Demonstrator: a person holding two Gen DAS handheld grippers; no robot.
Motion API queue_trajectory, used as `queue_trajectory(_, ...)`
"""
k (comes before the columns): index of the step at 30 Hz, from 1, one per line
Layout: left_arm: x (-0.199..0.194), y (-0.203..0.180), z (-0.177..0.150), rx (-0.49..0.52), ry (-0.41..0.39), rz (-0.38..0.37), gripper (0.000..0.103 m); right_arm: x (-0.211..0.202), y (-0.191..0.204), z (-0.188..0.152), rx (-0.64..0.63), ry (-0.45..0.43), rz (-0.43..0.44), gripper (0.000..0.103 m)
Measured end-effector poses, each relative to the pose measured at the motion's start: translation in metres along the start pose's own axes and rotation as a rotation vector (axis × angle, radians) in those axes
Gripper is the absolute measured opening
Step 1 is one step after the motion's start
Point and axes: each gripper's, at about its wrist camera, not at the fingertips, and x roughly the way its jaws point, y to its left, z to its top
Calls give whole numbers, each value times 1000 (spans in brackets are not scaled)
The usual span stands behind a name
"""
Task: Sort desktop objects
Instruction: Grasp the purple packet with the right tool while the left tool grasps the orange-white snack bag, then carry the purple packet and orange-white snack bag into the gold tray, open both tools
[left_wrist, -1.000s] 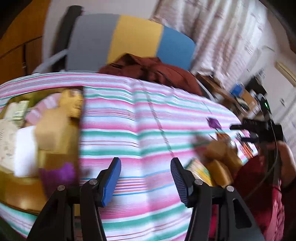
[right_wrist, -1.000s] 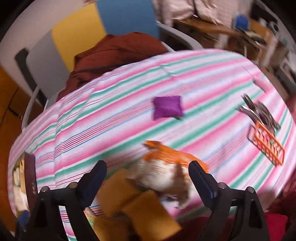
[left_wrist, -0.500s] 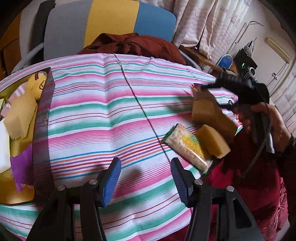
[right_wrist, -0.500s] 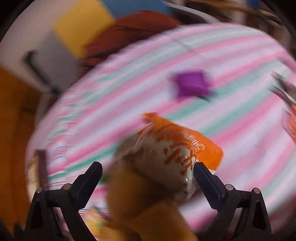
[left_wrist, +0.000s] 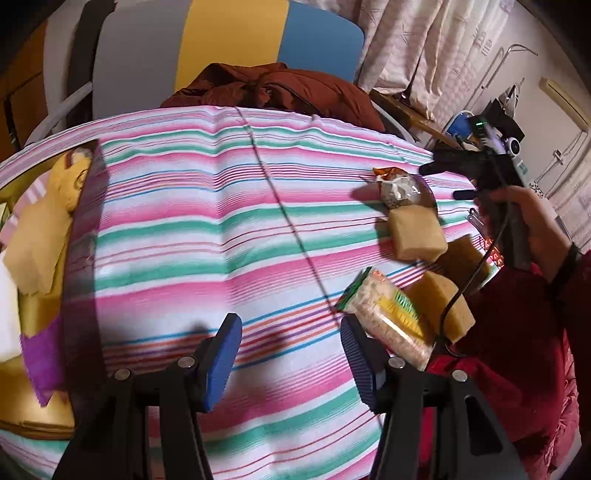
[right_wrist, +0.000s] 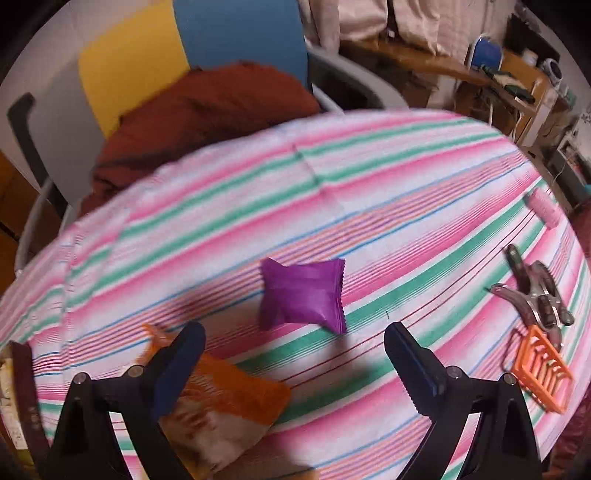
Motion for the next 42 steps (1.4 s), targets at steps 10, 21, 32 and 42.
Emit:
queue_trajectory(10, 32, -47, 59, 69, 17, -27, 56, 41, 9, 6, -104, 70, -32, 53)
queue_trajectory(21, 97, -130, 132, 216, 73, -122, 59, 5, -45, -3, 130, 57, -29, 53)
queue_trajectory(32, 157, -184, 143, 441, 191, -91, 82, 8, -55, 5, 184, 54, 5, 53)
queue_trajectory(42, 170, -199, 136, 579, 148, 22, 81, 19, -42, 8, 149, 67, 18, 53)
